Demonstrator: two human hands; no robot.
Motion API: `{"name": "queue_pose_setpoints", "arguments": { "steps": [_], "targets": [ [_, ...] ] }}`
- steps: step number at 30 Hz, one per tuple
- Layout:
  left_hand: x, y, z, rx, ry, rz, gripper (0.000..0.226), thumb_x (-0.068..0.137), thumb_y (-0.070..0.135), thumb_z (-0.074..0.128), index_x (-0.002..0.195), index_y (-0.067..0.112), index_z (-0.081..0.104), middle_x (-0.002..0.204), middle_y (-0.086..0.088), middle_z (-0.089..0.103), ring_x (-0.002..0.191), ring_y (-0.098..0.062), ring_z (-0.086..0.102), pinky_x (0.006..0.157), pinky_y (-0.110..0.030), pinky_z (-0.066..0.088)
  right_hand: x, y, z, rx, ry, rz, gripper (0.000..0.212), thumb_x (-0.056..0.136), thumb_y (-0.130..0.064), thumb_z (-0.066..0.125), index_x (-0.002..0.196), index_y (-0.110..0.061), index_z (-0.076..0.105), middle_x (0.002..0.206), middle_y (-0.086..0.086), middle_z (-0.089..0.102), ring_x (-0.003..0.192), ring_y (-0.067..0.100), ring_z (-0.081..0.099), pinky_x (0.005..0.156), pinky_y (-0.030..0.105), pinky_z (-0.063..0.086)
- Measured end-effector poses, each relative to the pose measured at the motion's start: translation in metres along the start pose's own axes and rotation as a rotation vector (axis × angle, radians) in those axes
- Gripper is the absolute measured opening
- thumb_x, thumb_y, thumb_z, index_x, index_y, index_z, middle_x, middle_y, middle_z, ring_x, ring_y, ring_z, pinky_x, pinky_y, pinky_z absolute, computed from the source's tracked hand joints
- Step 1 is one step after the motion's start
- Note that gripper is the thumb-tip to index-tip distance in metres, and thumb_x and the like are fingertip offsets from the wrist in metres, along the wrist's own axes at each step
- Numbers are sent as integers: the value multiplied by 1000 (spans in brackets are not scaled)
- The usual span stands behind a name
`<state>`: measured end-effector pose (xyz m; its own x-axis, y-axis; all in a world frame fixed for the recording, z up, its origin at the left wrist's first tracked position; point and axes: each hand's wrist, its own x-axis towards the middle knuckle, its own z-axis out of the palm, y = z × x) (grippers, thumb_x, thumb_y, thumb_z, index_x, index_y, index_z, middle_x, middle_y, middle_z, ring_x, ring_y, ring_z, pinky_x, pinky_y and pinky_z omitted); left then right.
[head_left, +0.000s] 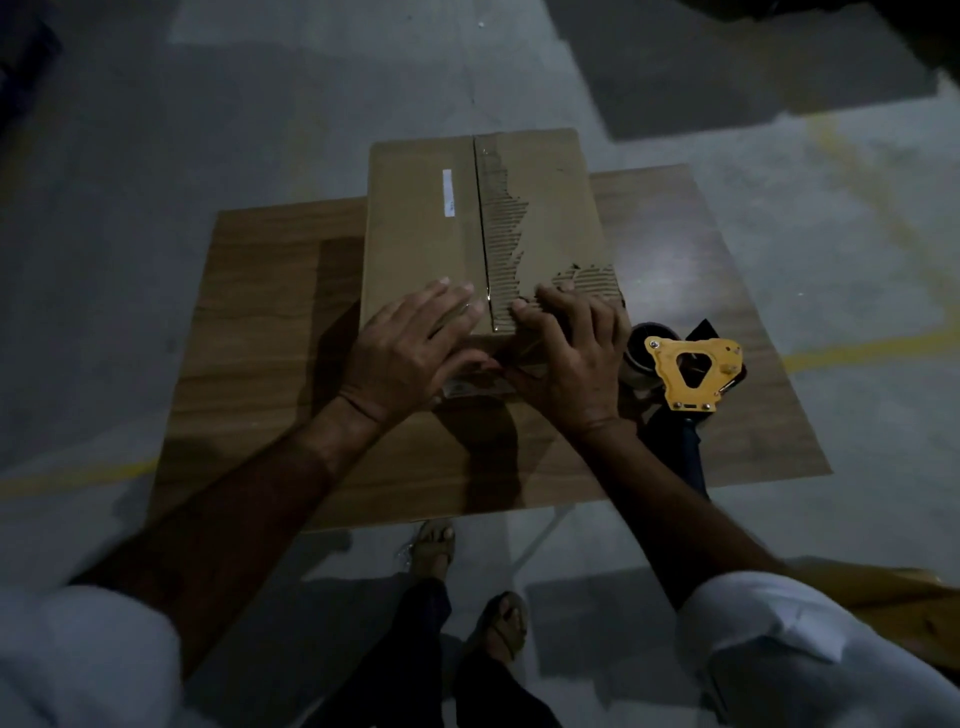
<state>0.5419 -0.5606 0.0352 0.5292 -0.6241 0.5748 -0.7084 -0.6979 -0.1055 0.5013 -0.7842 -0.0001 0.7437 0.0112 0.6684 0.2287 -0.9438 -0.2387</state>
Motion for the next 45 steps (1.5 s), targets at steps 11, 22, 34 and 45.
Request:
{"name": "queue_pose_setpoints", "arguments": {
  "steps": [11, 22, 34, 45],
  "targets": [
    [22, 3, -20, -162, -135, -146, 42, 91, 51, 70, 108, 13, 70, 117, -9, 66, 103, -29, 62, 79, -41, 50, 25, 12, -27, 92, -122, -59, 44, 92, -65, 67, 112, -27, 73, 119, 1, 65, 111, 28, 59, 94, 46, 40],
    [18, 22, -8, 12, -266, -230, 75, 63, 48, 94, 118, 8, 62, 120, -17, 61, 107, -37, 61, 81, -45, 52, 2, 16, -14, -39, -116, -105, 60, 83, -51, 80, 134, -23, 65, 136, 8, 63, 122, 31, 52, 103, 48, 35],
    [25, 25, 0, -37, -175, -210, 68, 77, 46, 84, 138, 21, 65, 135, -8, 63, 110, -32, 57, 81, -42, 47, 25, 33, -21, 30, -109, -181, 45, 87, -57, 77, 114, -20, 77, 121, 5, 71, 103, 33, 65, 85, 45, 45],
    [35, 14, -6, -205, -158, -221, 52, 92, 61, 62, 125, 21, 68, 121, -4, 62, 104, -24, 51, 84, -34, 37, 54, 34, -40, 165, -230, -220, 41, 95, -56, 67, 105, -18, 78, 107, 5, 70, 93, 25, 57, 77, 38, 45]
  ]
}}
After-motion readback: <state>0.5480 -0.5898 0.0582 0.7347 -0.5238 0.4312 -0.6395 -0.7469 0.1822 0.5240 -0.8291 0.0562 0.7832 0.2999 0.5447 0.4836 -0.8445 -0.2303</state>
